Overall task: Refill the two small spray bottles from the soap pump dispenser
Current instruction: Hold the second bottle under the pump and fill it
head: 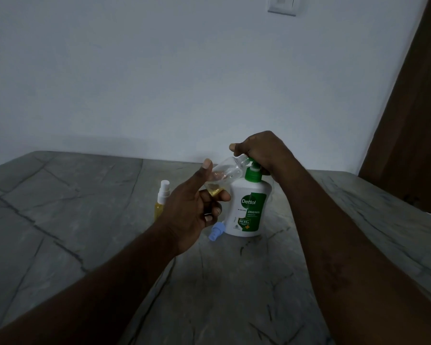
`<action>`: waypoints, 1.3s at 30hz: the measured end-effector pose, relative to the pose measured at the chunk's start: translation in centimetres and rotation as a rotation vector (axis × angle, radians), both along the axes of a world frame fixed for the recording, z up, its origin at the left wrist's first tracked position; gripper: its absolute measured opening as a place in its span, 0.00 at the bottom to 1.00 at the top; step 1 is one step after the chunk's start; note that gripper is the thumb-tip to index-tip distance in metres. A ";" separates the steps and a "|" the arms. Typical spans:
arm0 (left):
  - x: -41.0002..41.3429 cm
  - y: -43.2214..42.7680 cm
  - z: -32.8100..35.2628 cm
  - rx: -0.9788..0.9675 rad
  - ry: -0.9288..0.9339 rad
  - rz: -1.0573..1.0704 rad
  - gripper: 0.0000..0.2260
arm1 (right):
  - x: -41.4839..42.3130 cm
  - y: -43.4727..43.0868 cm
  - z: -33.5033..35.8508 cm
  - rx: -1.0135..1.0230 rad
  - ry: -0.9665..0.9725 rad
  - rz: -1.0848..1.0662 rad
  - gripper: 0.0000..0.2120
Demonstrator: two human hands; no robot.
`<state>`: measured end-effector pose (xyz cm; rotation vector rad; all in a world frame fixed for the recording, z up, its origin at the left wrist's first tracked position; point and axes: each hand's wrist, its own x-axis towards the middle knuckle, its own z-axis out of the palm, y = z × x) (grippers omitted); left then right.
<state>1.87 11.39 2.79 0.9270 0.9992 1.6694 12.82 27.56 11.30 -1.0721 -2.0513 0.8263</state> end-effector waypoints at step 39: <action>-0.2 0.0 0.0 -0.009 -0.002 -0.037 0.29 | 0.3 -0.8 -0.3 -0.051 -0.008 0.070 0.20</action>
